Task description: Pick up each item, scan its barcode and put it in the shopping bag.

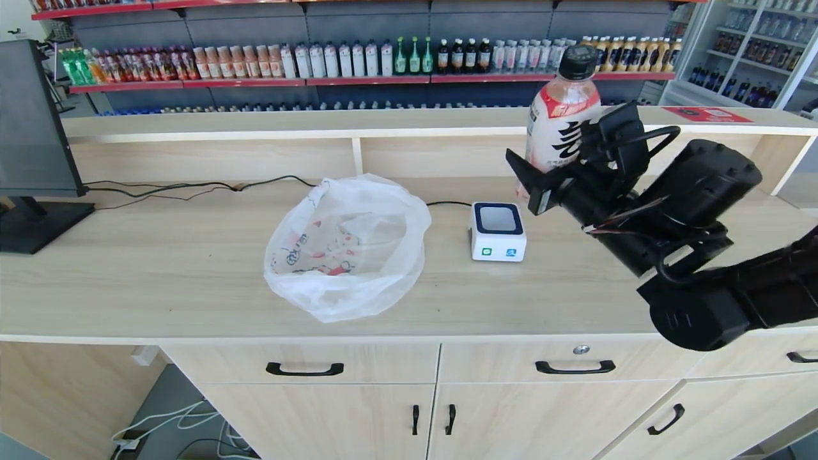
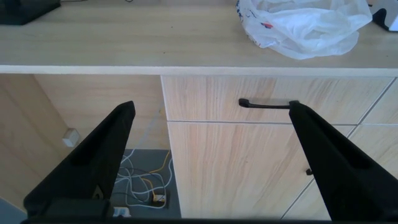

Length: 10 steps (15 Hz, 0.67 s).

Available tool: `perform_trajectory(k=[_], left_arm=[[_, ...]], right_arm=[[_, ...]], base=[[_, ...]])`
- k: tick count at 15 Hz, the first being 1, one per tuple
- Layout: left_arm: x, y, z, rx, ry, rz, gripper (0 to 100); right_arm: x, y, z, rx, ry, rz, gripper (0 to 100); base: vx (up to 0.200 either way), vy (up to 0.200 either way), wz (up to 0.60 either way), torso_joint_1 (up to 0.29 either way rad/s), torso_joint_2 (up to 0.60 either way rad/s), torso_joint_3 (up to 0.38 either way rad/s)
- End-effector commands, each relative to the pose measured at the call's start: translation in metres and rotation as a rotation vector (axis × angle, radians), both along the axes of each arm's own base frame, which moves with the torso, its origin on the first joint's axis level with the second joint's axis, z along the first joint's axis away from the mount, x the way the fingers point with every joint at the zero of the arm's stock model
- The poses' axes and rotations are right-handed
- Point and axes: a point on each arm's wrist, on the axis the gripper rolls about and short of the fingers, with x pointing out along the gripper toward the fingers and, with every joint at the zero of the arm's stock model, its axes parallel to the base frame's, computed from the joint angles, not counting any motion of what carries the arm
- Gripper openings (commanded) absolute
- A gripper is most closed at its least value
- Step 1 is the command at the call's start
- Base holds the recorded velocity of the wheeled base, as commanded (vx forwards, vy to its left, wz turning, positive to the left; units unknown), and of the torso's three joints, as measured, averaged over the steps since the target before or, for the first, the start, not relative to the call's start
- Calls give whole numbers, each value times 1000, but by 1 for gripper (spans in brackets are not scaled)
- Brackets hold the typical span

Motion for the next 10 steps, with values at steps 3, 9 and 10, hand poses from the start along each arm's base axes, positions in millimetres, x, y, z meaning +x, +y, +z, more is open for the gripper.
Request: perform_trajectory(k=[3, 9, 10], left_arm=[[0, 0, 0, 0, -1, 0, 100], [0, 0, 0, 3, -1, 0, 100], [0, 0, 0, 3, -1, 0, 100]], right_arm=[[56, -9, -39, -147, 14, 50, 0], [104, -26, -29, -359, -241, 114, 0], [107, -35, -23, -405, -282, 69, 0]], base=[[0, 0, 0, 0, 0, 0], [0, 0, 0, 0, 0, 0], [0, 0, 0, 0, 0, 0]])
